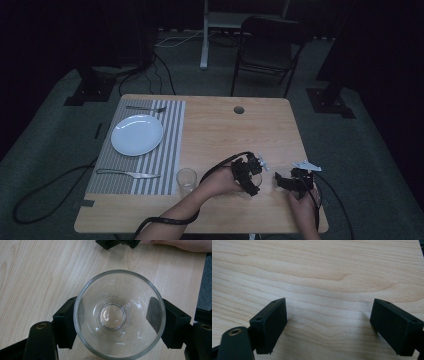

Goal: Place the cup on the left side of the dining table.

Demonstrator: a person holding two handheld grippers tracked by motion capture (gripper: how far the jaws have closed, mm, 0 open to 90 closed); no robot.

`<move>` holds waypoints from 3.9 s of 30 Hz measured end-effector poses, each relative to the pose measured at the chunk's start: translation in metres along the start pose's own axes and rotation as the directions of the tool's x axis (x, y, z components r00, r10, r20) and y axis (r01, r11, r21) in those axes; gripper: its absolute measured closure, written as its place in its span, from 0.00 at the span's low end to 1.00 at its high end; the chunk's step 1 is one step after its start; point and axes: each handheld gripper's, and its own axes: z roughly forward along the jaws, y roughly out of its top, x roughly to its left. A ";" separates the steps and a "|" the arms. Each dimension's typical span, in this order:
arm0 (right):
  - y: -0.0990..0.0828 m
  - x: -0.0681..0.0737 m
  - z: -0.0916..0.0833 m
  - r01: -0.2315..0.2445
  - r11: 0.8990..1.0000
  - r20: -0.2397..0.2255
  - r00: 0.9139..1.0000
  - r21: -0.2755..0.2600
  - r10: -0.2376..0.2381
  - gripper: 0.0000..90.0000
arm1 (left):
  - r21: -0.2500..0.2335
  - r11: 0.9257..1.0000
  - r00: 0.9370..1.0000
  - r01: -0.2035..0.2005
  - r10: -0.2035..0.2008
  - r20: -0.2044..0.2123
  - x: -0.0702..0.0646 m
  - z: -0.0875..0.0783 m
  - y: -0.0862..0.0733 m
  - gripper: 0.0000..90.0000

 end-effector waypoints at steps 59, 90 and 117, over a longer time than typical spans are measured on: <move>0.000 0.000 0.000 0.000 1.000 0.000 1.000 0.000 0.000 0.15 | -0.114 0.935 0.909 0.336 -0.353 -0.220 0.096 -0.081 -0.098 0.32; 0.000 0.000 0.000 0.000 1.000 0.000 1.000 0.000 0.000 0.15 | -0.173 0.826 0.760 0.537 -0.562 -0.327 0.126 -0.116 -0.191 0.32; 0.000 0.000 0.000 -0.003 1.000 0.003 1.000 0.000 0.003 0.15 | -0.193 0.751 0.652 0.632 -0.649 -0.391 0.142 -0.121 -0.236 0.32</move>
